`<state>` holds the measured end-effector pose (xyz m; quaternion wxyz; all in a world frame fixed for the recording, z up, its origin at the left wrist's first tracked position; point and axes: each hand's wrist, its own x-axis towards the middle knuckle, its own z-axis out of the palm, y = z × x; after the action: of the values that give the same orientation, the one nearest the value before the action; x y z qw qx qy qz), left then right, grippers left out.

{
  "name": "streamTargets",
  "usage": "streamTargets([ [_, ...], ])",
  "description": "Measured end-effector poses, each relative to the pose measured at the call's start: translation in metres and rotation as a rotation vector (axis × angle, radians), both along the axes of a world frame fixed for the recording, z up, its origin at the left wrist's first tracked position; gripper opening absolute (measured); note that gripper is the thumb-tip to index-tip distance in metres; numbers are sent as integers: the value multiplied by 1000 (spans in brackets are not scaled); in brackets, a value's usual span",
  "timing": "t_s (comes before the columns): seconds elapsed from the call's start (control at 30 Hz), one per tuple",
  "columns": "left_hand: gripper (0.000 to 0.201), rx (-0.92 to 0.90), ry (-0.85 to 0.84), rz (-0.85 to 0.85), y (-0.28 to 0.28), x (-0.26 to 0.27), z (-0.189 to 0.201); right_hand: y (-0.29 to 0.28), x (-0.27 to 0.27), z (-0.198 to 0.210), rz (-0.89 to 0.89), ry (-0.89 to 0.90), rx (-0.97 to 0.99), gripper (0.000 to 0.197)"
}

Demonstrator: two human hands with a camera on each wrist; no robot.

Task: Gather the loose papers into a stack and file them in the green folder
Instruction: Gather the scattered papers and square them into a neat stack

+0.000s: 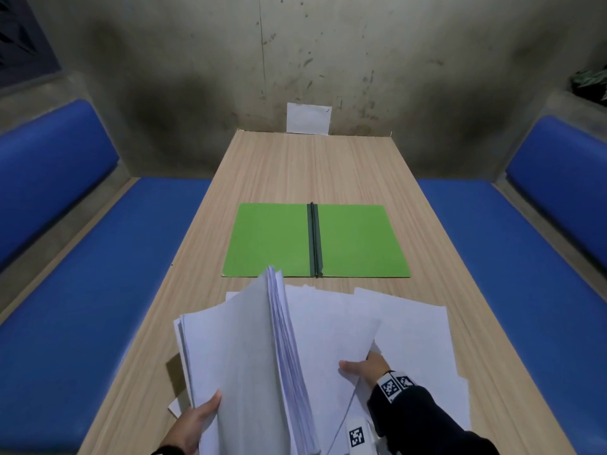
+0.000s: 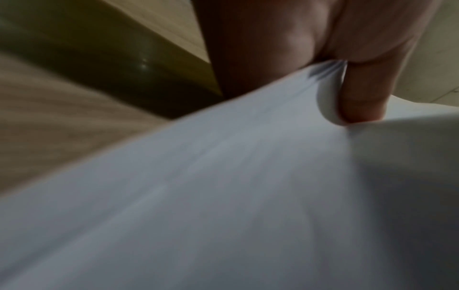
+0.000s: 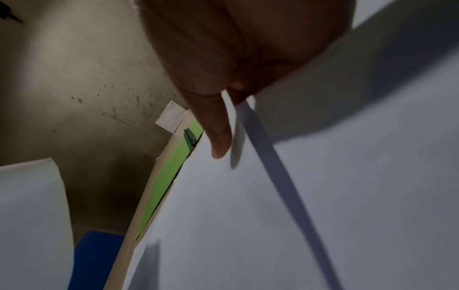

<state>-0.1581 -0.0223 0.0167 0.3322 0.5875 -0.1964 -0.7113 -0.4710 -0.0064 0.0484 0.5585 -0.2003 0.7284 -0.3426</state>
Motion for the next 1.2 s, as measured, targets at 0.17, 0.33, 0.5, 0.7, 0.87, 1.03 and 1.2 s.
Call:
streamTargets([
  [0.17,37,-25,-3,47,-2,2,2,-1,-13,20,24,219,32,27],
  [0.33,39,28,18,125,-1,19,9,-6,-48,41,79,248,-52,7],
  [0.5,36,82,32,184,-2,33,20,-7,-54,28,253,254,28,26],
  [0.7,38,130,-41,196,1,26,28,-11,0,20,550,360,47,34],
  [0.87,35,96,-75,151,3,30,21,-16,22,20,649,434,80,60],
  [1.03,23,56,-98,101,1,25,24,-13,22,26,728,497,132,29],
  [1.2,32,34,-122,120,0,28,28,-12,-16,40,386,389,-91,29],
])
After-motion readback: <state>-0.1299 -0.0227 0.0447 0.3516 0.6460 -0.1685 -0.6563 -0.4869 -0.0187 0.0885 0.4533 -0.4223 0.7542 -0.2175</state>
